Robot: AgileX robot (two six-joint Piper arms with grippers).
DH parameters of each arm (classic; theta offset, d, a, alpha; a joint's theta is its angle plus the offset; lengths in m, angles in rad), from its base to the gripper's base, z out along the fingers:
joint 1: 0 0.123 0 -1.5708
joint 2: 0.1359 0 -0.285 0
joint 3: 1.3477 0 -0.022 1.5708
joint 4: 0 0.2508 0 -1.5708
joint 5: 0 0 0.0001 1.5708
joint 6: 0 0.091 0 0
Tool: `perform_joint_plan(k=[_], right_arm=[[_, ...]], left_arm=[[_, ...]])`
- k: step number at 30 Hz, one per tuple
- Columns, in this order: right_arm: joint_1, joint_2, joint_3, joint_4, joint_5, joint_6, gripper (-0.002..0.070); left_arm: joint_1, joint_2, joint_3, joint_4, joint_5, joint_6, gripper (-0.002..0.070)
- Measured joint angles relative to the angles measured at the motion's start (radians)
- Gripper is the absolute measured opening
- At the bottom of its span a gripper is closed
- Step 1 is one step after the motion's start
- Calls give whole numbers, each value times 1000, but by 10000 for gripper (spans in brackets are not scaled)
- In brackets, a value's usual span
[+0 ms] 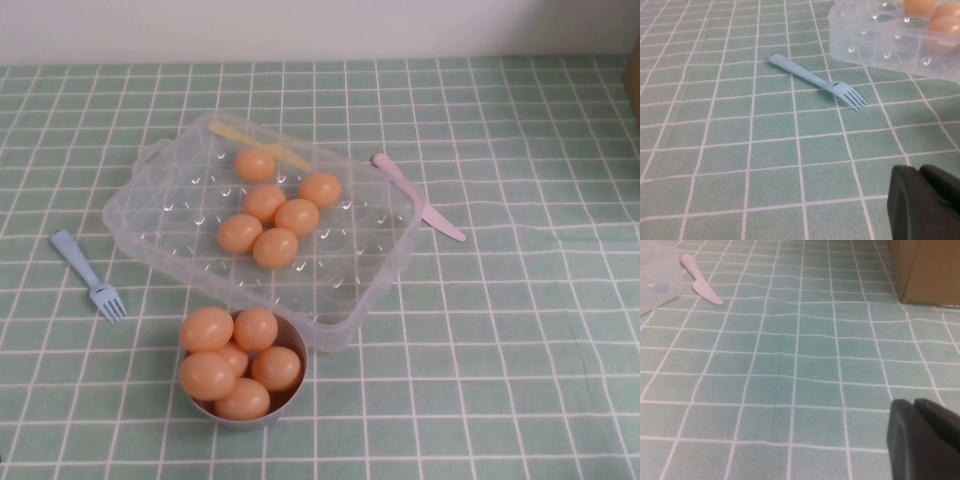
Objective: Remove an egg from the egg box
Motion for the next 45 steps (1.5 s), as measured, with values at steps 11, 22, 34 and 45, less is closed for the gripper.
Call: perform_joint_plan(k=[11, 22, 34, 45], right_arm=[[0, 0, 0, 0, 0, 0, -17], [0, 0, 0, 0, 0, 0, -17], [0, 0, 0, 2, 0, -2, -17], [0, 0, 0, 2, 0, -3, -17]], left_arm=[[0, 0, 0, -91, -71, -2, -3], [0, 0, 0, -406, -332, -62, -3], [0, 99, -114, -422, -185, -55, -3], [0, 582, -490, -422, 149, 102, -3]])
